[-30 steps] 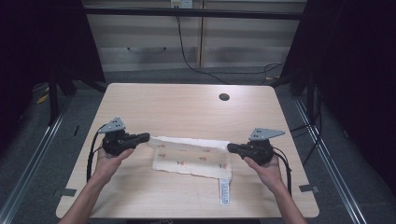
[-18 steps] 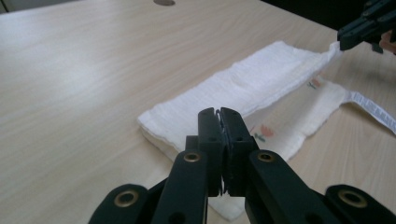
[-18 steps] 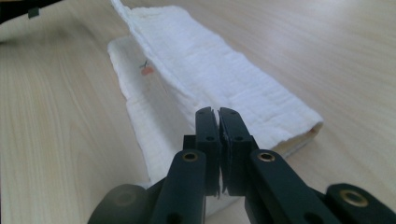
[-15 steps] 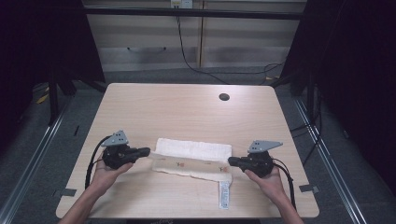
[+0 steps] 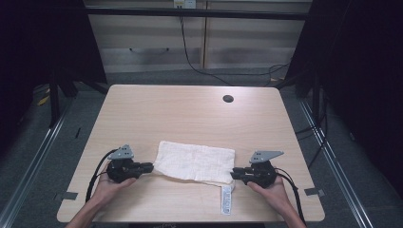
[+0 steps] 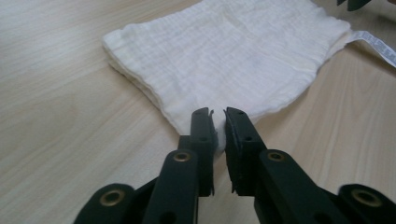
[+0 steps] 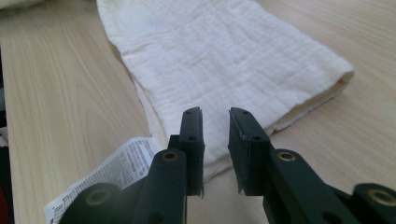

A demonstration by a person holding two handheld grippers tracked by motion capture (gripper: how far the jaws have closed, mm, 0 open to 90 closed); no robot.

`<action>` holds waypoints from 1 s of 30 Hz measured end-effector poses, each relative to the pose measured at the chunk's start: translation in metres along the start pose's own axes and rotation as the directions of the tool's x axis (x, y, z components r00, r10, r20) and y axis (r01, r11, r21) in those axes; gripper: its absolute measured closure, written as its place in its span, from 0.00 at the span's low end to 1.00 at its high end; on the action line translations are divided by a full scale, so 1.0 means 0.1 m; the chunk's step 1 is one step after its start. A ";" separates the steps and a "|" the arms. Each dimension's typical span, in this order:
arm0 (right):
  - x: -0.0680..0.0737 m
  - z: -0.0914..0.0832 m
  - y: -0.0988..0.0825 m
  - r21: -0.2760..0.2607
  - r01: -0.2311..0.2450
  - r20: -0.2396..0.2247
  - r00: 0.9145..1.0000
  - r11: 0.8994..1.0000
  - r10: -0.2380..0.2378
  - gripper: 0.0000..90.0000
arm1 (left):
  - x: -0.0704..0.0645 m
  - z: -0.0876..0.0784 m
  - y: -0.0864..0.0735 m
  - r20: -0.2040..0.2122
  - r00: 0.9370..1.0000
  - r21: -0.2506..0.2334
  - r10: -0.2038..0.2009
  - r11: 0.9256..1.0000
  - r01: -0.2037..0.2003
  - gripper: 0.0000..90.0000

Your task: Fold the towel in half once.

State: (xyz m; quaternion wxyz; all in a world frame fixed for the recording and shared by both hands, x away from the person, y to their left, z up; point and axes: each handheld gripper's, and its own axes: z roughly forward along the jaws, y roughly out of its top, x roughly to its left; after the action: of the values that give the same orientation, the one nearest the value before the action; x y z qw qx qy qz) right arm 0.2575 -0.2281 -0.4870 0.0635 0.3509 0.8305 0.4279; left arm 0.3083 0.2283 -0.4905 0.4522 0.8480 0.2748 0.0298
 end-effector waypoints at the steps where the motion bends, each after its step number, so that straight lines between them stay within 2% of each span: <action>1: 0.00 0.00 -0.01 -0.001 -0.002 -0.001 1.000 1.000 0.002 0.83 | -0.01 -0.01 0.00 0.007 1.000 -0.003 -0.002 1.000 0.002 0.88; 3: 0.00 -0.02 0.00 -0.006 -0.007 -0.002 1.000 1.000 0.007 0.82 | -0.02 -0.04 0.01 0.014 1.000 -0.018 -0.005 1.000 0.005 0.85; 8: 0.00 -0.03 0.00 -0.015 -0.012 -0.003 1.000 1.000 0.012 0.81 | 0.03 -0.10 0.03 -0.003 1.000 -0.048 -0.030 0.998 0.030 0.79; 12: -0.02 -0.02 0.02 -0.014 -0.015 0.003 1.000 1.000 0.015 0.80 | 0.07 -0.11 0.08 -0.012 0.999 -0.070 -0.030 0.997 0.029 0.70; 13: -0.02 -0.02 0.03 -0.014 -0.013 0.004 1.000 1.000 0.013 0.80 | 0.10 -0.10 0.11 -0.012 0.999 -0.068 -0.042 0.997 0.041 0.69; 14: -0.04 -0.01 0.04 -0.019 -0.019 0.009 1.000 1.000 0.019 0.79 | 0.12 -0.09 0.14 -0.016 0.999 -0.062 -0.036 0.997 0.035 0.68; 16: -0.07 0.00 0.08 -0.027 -0.020 0.020 1.000 0.999 0.021 0.79 | 0.15 -0.04 0.20 -0.021 0.999 -0.062 -0.037 0.997 0.036 0.69; 17: -0.11 0.00 0.10 -0.032 -0.026 0.023 0.999 0.999 0.027 0.79 | 0.17 0.00 0.24 -0.003 1.000 -0.051 -0.025 0.998 0.025 0.73; 18: -0.14 0.01 0.13 -0.038 -0.031 0.029 0.999 0.999 0.032 0.79 | 0.18 0.05 0.28 -0.006 1.000 -0.046 -0.011 0.999 0.010 0.77; 20: -0.22 0.03 0.18 -0.042 -0.038 0.048 0.998 0.998 0.040 0.79 | 0.20 0.17 0.34 -0.006 1.000 -0.038 -0.016 0.999 0.015 0.80; 21: -0.26 0.04 0.21 -0.047 -0.034 0.055 0.998 0.998 0.036 0.81 | 0.20 0.23 0.37 -0.013 1.000 -0.028 -0.003 1.000 0.002 0.83; 23: -0.33 0.07 0.27 -0.050 -0.034 0.066 0.997 0.998 0.037 0.83 | 0.21 0.37 0.41 -0.010 1.000 0.002 -0.003 1.000 0.003 0.84; 27: -0.48 0.15 0.36 -0.046 -0.039 0.083 0.996 0.998 0.042 0.84 | 0.23 0.56 0.40 -0.014 1.000 0.037 -0.010 0.999 0.010 0.84; 30: -0.61 0.21 0.39 -0.054 -0.069 0.088 0.993 0.996 0.074 0.81 | 0.23 0.61 0.36 -0.020 1.000 0.071 -0.002 0.997 0.003 0.82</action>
State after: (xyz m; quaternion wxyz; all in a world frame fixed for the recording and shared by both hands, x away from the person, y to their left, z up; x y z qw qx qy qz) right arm 0.3323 -0.2371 -0.4824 0.0943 0.3976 0.8025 0.4348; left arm 0.3618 0.1780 -0.5024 0.4189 0.8630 0.2811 0.0277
